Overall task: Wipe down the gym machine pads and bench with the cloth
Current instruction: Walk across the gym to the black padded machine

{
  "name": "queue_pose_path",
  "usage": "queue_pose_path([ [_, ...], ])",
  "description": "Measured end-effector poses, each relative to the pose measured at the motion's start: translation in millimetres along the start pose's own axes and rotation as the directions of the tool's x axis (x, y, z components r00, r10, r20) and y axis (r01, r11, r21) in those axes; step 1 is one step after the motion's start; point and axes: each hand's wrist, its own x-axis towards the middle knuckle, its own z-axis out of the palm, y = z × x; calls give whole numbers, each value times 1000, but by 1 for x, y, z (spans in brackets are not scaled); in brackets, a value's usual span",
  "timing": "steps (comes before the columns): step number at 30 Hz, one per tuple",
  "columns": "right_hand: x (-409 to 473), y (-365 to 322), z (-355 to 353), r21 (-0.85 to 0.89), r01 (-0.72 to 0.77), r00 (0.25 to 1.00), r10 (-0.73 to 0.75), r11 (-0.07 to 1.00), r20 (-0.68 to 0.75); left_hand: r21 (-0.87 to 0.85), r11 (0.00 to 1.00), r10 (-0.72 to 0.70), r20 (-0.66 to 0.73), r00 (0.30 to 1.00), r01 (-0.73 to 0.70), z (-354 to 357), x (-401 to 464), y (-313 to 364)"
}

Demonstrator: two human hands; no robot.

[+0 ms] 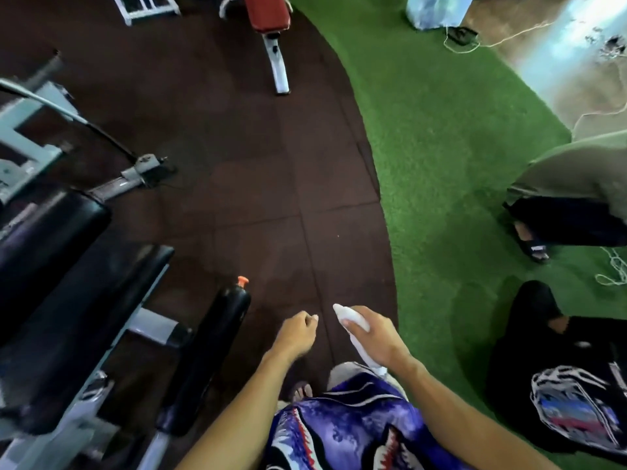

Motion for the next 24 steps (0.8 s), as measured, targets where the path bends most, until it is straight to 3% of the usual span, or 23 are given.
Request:
queue_pose_path([
  [11,297,-134,-79,-154,176,966,-141,972,216,-197,972,-155,-138,978,127,-159,200,95],
  [19,452,-260,-95,-251,362,873,-232,898,429,-418,883,-322,-212,923,212,-259,284,138],
  [24,545,-342,-61,-269,479,790,-277,836,547,-546,803,-417,-225,880,241,-342,336,126],
])
